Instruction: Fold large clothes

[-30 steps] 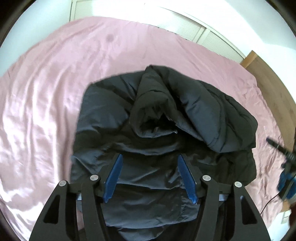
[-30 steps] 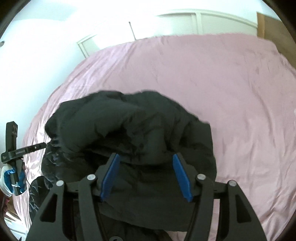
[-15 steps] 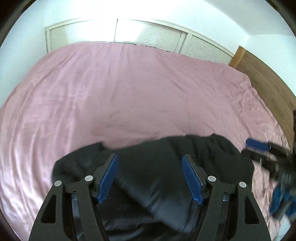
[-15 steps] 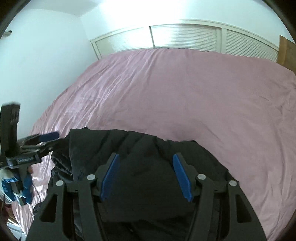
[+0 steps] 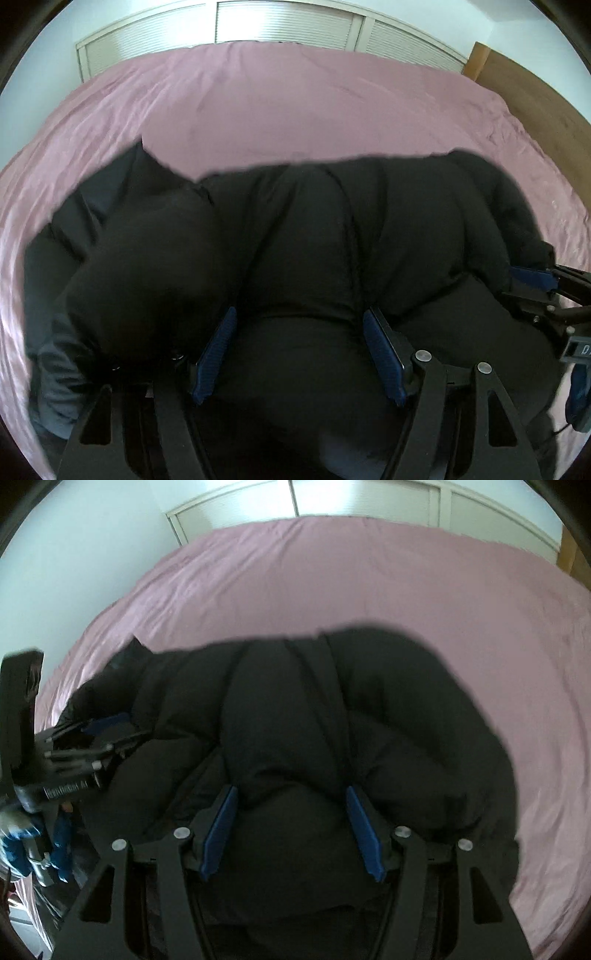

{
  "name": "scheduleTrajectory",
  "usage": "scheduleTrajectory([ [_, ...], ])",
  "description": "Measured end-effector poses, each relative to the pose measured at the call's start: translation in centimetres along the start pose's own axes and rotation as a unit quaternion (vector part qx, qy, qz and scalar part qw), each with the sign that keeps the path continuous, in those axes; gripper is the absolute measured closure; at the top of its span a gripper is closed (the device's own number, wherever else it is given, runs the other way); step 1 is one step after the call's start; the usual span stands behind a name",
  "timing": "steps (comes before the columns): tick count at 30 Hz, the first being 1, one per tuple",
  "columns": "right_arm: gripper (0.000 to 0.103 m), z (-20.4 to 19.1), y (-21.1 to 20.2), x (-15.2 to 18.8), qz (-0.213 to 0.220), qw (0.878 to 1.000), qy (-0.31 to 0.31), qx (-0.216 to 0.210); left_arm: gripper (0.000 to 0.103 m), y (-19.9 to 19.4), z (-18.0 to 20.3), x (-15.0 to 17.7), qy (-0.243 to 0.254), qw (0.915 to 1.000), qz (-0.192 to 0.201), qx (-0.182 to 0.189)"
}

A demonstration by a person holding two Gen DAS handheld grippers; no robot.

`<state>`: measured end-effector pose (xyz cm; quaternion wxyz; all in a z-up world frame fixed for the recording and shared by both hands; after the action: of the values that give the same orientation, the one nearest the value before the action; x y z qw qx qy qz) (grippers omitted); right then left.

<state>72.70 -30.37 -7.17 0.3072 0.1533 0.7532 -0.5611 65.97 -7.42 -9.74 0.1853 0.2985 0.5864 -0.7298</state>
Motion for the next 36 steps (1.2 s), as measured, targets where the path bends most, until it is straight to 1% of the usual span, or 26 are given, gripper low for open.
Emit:
scheduleTrajectory([
  [2,0.043,0.5,0.7,1.8,0.002,1.0,0.014,-0.004,0.034,0.6,-0.2,0.8,-0.009,0.9999,0.006,0.002],
  [4,0.043,0.5,1.5,3.3,0.014,1.0,0.006,0.006,0.034,1.5,-0.3,1.4,-0.018,0.9998,0.009,0.003],
  [7,0.043,0.5,3.2,4.7,0.021,1.0,0.006,0.019,0.034,2.7,-0.1,2.2,-0.013,0.9998,0.011,-0.006],
  [9,0.043,0.8,4.2,5.1,0.018,0.999,0.011,0.025,0.034,3.1,0.1,2.3,-0.006,0.9999,0.005,-0.015],
  [11,0.043,0.6,4.7,5.1,0.005,0.999,0.009,0.035,0.034,3.2,0.4,1.8,0.002,0.9997,-0.011,-0.02],
  [13,0.043,0.2,4.4,4.6,-0.016,0.999,0.002,0.043,0.034,2.1,0.8,0.8,0.006,0.9993,-0.026,-0.025],
  [14,0.043,0.0,4.0,4.2,-0.028,0.999,0.001,0.045,0.034,1.2,1.0,0.2,0.005,0.9994,-0.023,-0.027],
  [15,0.043,-0.2,3.4,3.8,-0.036,0.998,0.0,0.045,0.034,-0.5,1.3,-0.5,0.004,0.9996,-0.008,-0.028],
  [16,0.043,-0.5,2.3,3.2,-0.035,0.999,-0.002,0.042,0.034,-1.6,1.4,-1.0,0.007,0.9995,0.003,-0.029],
  [18,0.042,-1.5,0.1,2.3,-0.017,0.999,-0.018,0.032,0.032,-4.1,2.0,-1.3,0.012,0.9993,0.024,-0.027],
  [21,0.042,-2.7,-2.6,2.4,0.002,0.999,-0.03,0.011,0.031,-5.7,2.9,-0.6,-0.002,0.9996,0.027,-0.006],
  [22,0.041,-2.9,-3.1,2.6,0.003,1.0,-0.027,0.004,0.03,-5.6,3.2,-0.1,0.001,0.9997,0.026,-0.003],
  [24,0.04,-3.1,-3.5,3.7,0.002,1.0,-0.027,-0.003,0.029,-4.7,3.4,0.9,0.013,0.9997,0.017,-0.012],
  [26,0.039,-3.0,-2.7,5.2,-0.007,0.999,-0.038,0.005,0.027,-3.1,3.4,2.3,0.012,0.9997,0.009,-0.018],
  [27,0.039,-2.7,-2.0,6.0,-0.01,0.999,-0.034,0.006,0.026,-2.3,3.3,3.0,0.018,0.9995,0.012,-0.023],
  [28,0.038,-2.9,-0.9,5.8,-0.009,1.0,-0.025,0.003,0.025,-1.7,3.3,3.5,0.022,0.9993,0.016,-0.026],
  [30,0.037,-2.4,0.2,6.7,-0.002,1.0,-0.01,0.0,0.024,-0.8,3.2,4.3,0.02,0.9991,0.023,-0.029],
  [36,0.037,-2.5,2.9,8.8,0.019,0.999,-0.034,0.028,0.021,2.0,3.2,4.4,0.02,0.9983,0.034,-0.044],
])
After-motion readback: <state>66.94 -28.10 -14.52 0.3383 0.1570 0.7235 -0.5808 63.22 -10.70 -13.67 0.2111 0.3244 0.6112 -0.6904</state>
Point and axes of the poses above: each gripper's, at about its wrist camera, not at the fingertips, and y roughly the way its jaws point, z to its right, x to its underside, the point moved 3 cm from there along y, roughly the way its jaws point, and after that the axes turned 10 degrees about z, right-handed, at the moved point
